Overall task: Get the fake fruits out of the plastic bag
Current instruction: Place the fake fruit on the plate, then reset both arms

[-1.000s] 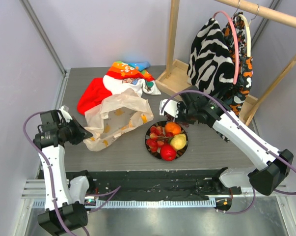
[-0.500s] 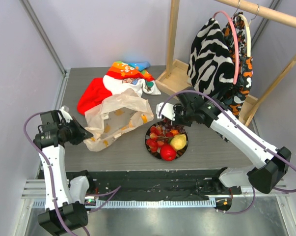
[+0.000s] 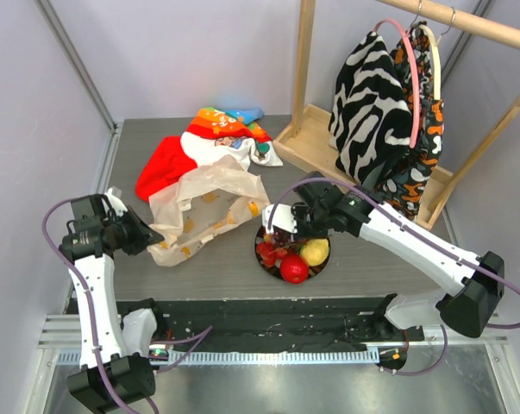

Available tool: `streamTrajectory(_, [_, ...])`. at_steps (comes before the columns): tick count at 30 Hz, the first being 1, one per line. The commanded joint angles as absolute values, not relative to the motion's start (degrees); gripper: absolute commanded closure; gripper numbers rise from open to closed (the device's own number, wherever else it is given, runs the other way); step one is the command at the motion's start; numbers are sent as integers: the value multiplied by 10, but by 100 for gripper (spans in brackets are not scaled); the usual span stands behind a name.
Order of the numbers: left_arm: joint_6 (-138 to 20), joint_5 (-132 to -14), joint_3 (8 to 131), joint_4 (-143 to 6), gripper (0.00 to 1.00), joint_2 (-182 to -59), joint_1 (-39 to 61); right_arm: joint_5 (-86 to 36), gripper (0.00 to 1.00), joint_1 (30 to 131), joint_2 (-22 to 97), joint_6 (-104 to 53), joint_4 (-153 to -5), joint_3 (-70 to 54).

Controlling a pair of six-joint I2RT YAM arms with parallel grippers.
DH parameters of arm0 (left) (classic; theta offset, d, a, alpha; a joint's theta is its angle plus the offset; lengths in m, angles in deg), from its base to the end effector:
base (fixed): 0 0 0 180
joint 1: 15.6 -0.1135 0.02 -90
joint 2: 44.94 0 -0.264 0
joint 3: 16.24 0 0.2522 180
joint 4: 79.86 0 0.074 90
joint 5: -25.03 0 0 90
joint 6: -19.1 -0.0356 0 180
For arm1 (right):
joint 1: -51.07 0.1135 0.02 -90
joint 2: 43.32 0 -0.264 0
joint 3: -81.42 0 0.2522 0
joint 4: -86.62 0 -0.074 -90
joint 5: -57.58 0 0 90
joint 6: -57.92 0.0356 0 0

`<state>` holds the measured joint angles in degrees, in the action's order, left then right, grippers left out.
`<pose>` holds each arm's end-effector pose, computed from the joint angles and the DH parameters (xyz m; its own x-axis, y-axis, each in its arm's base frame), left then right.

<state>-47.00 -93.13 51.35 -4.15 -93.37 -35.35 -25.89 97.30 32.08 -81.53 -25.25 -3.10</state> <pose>0.1385 0.0319 0.3059 -0.6964 -0.6296 -0.3444 -0.3667 0.7248 -0.5833 0.1761 0.1897 0.3152 0.1904 -0.8925 -0.4088 -0.9433 -0.0511 -0.3279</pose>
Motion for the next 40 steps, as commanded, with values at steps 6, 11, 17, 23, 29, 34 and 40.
streamTrajectory(6, [-462, -954, 523, -57, 100, -941, -361, -314, 19, 977, 299, -779, -293, -44])
streamTrajectory(11, [-462, -963, 544, -61, 100, -971, -361, -409, 1, 970, 275, -781, -299, -90])
streamTrajectory(17, [-461, -966, 584, -70, 100, -1020, -360, -433, 0, 901, 241, -739, -369, -50])
streamTrajectory(23, [-459, -959, 603, -75, 100, -1057, -361, -392, 0, 802, 297, -587, -380, -95])
streamTrajectory(29, [-447, -964, 596, -82, 90, -1063, -363, -425, 0, 798, 348, -458, -386, -135])
streamTrajectory(34, [-458, -985, 639, -80, 30, -1077, -370, -460, 1, 799, 352, -418, -402, -114])
streamTrajectory(40, [-487, -960, 690, -55, 0, -1072, -374, -470, 0, 797, 353, -431, -427, -105])
